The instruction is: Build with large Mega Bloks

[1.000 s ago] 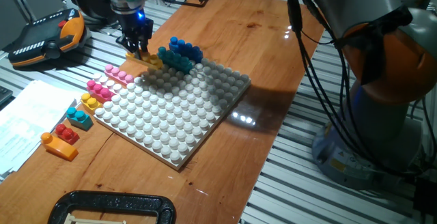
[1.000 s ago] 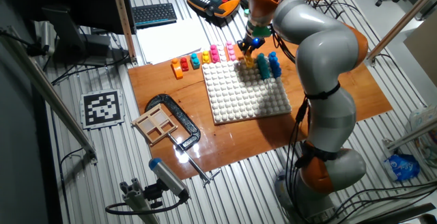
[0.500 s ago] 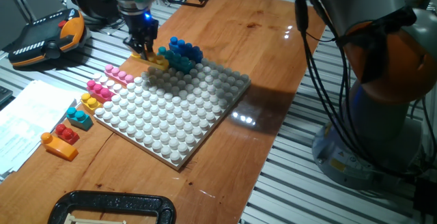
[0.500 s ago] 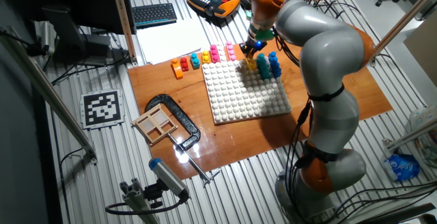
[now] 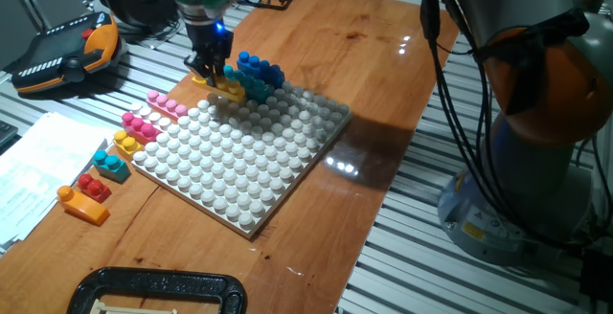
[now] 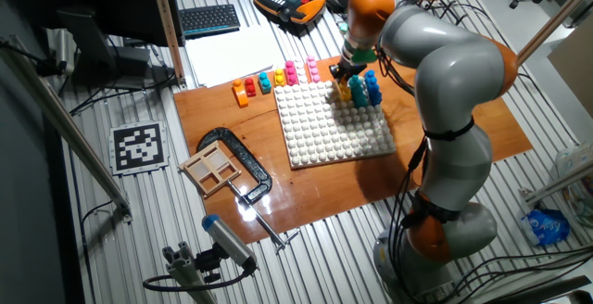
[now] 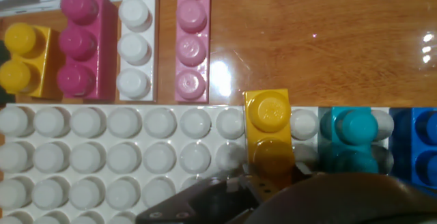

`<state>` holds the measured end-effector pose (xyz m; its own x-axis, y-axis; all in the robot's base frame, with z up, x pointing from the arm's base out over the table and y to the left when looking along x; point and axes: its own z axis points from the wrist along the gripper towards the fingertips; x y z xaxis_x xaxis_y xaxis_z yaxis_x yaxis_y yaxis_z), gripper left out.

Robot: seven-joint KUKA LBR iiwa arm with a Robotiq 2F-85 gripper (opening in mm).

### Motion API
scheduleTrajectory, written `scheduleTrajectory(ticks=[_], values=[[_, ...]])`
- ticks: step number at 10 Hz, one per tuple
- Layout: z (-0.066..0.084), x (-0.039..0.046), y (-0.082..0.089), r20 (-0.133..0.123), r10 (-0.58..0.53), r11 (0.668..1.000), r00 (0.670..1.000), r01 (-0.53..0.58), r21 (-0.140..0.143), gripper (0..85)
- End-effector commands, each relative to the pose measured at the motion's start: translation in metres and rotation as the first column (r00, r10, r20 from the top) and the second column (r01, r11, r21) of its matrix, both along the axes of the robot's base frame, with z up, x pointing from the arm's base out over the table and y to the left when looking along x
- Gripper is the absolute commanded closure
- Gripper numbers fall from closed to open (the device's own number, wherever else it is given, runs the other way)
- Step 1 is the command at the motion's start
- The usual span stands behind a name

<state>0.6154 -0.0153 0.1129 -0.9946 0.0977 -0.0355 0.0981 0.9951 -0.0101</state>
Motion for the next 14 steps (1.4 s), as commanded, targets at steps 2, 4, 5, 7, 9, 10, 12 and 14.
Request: scheduleTrajectory(ticks=[2, 4, 5, 7, 9, 10, 12, 14], values=[[-0.007, -0.0037, -0.002, 0.004, -0.004, 1.000, 1.000, 0.004, 0.006, 85.0], [-0.014, -0.0078, -0.004, 0.018, -0.005, 1.000, 1.000, 0.005, 0.006, 85.0], [-0.017, -0.0098, -0.003, 0.021, -0.007, 1.000, 1.000, 0.007, 0.006, 85.0], [-0.019, -0.0112, -0.004, 0.024, -0.010, 1.000, 1.000, 0.010, 0.004, 85.0], [-0.022, -0.0118, -0.006, 0.028, -0.010, 1.000, 1.000, 0.010, 0.004, 85.0], [-0.023, -0.0125, -0.005, 0.029, -0.011, 1.000, 1.000, 0.011, 0.004, 85.0], [-0.028, -0.0136, -0.005, 0.034, -0.016, 1.000, 0.999, 0.016, 0.007, 85.0], [-0.033, -0.0125, -0.006, 0.040, -0.018, 1.000, 0.999, 0.017, 0.012, 85.0]])
